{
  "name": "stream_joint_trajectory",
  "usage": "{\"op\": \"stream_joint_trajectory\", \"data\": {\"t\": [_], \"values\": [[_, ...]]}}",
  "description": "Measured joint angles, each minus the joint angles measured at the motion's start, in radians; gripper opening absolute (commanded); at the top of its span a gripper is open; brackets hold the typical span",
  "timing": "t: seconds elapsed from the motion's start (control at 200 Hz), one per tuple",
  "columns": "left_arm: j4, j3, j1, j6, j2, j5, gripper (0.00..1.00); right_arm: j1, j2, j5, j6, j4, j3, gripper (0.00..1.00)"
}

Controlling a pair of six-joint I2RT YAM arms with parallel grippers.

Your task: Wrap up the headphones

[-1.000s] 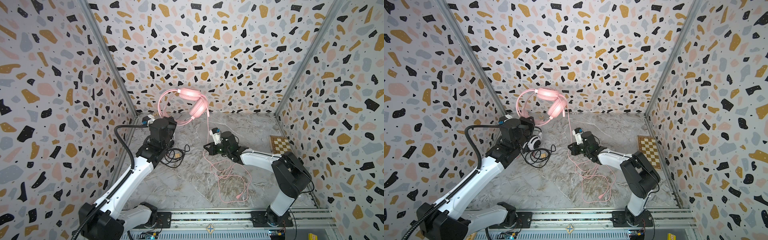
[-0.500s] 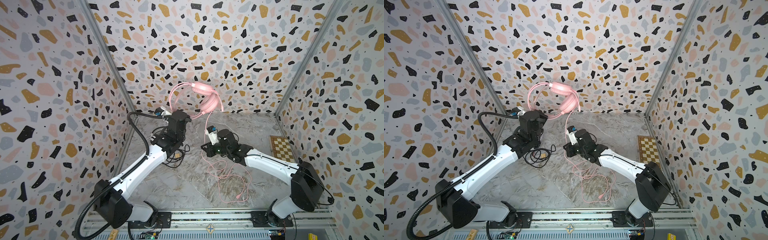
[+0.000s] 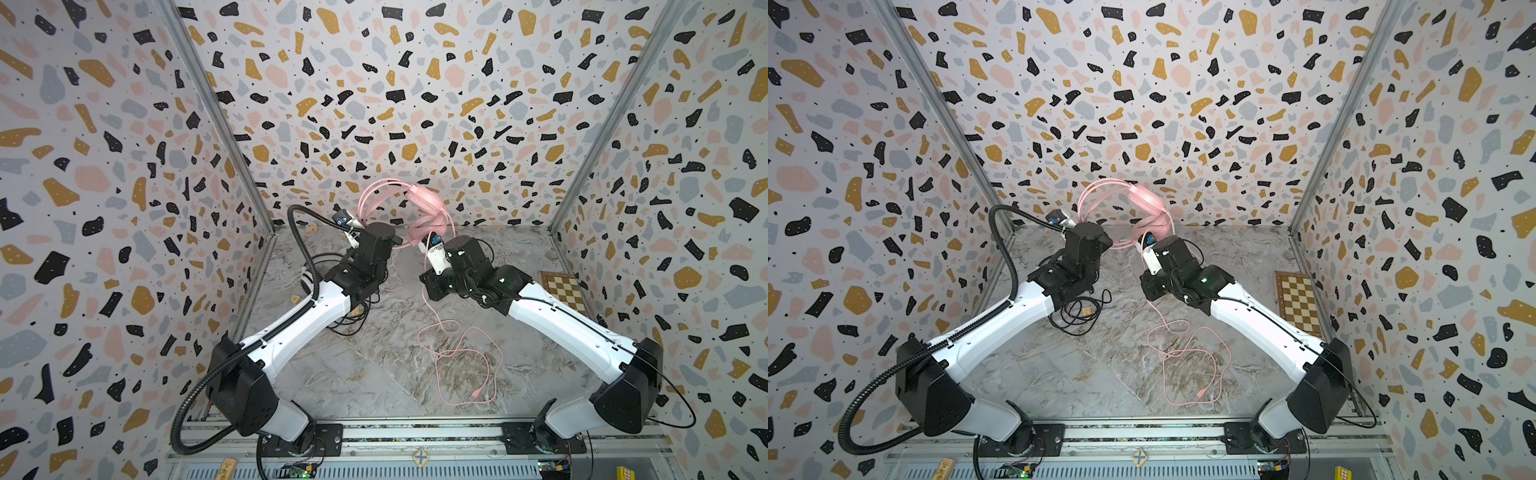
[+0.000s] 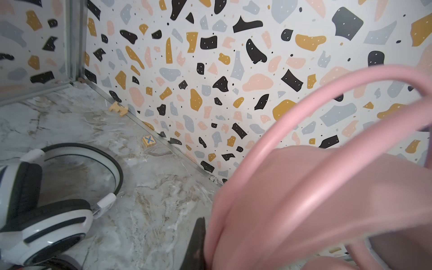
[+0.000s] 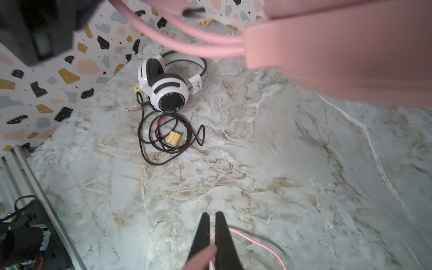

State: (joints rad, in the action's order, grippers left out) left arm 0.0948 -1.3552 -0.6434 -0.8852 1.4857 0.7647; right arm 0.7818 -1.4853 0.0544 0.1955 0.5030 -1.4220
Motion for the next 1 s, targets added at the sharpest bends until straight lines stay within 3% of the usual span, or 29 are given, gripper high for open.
{"op": "stream_joint_trajectory", "data": {"t": [0.205, 0.355, 0.455, 0.676, 0.836, 1.001], "values": [[0.004, 0.0, 0.008, 0.113, -0.075, 0.091, 0.0, -0.007, 0.032, -0.005, -0.014, -0.012, 0.14, 0.09], [-0.003, -0.024, 0.034, 0.151, -0.151, 0.09, 0.0, -0.009, 0.071, 0.034, 0.011, -0.102, 0.324, 0.16], [0.002, -0.092, 0.056, 0.156, -0.162, 0.069, 0.0, -0.011, 0.121, 0.064, 0.035, -0.196, 0.438, 0.33], [0.009, -0.206, 0.087, 0.113, -0.166, -0.023, 0.0, -0.098, 0.212, 0.21, 0.117, -0.519, 0.633, 0.56], [0.015, -0.215, 0.087, 0.098, -0.174, -0.067, 0.0, -0.187, 0.15, 0.309, 0.159, -0.706, 0.705, 0.59], [0.06, -0.246, 0.087, 0.098, -0.164, -0.08, 0.0, -0.239, 0.112, 0.34, 0.171, -0.803, 0.791, 0.59]]}}
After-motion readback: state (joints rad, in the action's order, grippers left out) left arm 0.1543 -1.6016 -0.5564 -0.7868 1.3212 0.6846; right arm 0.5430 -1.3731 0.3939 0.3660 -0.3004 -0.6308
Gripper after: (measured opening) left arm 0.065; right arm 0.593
